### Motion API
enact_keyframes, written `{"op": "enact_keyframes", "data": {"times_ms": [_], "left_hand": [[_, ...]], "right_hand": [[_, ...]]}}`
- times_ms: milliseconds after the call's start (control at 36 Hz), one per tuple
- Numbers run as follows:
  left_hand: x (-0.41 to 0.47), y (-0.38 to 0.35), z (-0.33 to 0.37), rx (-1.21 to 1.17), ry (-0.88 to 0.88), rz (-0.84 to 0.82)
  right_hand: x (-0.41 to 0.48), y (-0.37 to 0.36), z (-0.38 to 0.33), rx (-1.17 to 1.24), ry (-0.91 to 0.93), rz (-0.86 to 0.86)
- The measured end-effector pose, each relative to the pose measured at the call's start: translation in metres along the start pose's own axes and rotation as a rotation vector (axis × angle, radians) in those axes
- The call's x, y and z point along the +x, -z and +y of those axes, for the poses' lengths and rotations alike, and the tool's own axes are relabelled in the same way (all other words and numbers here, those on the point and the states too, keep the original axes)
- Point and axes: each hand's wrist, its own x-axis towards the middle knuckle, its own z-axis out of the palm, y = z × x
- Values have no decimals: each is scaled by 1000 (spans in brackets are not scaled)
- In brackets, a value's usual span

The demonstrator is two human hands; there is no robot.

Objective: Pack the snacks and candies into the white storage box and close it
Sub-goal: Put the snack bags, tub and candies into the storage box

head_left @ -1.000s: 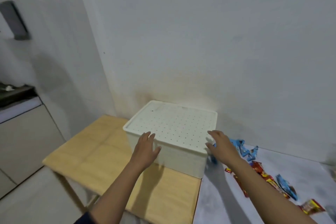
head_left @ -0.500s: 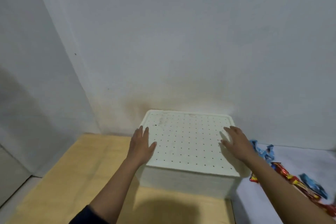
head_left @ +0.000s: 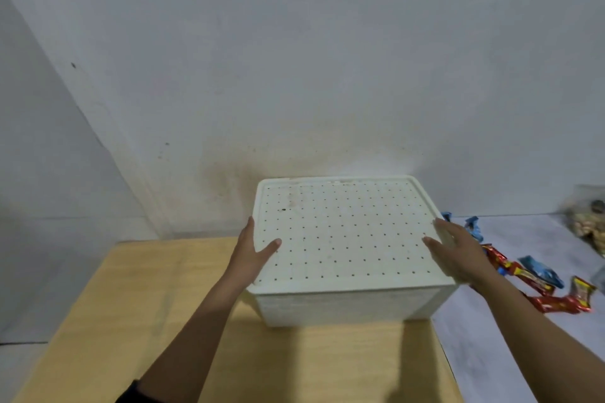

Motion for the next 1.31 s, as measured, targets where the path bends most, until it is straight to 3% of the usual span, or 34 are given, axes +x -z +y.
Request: {"op": "enact_keyframes", "data": {"times_ms": [333,722,1028,1306], "left_hand": [[-3,7,8,-90,-74,48],[-42,9,42,-103,-139,147],[-130,15,57,-140,-151,362],[-236,58,13,-113,-28,568]], "right_hand": [[1,-2,2,103,-37,60],[-19,30,3,212,101,108],[-38,55,-14,229,285,31],[-75,2,-64,229,474,-154]]}}
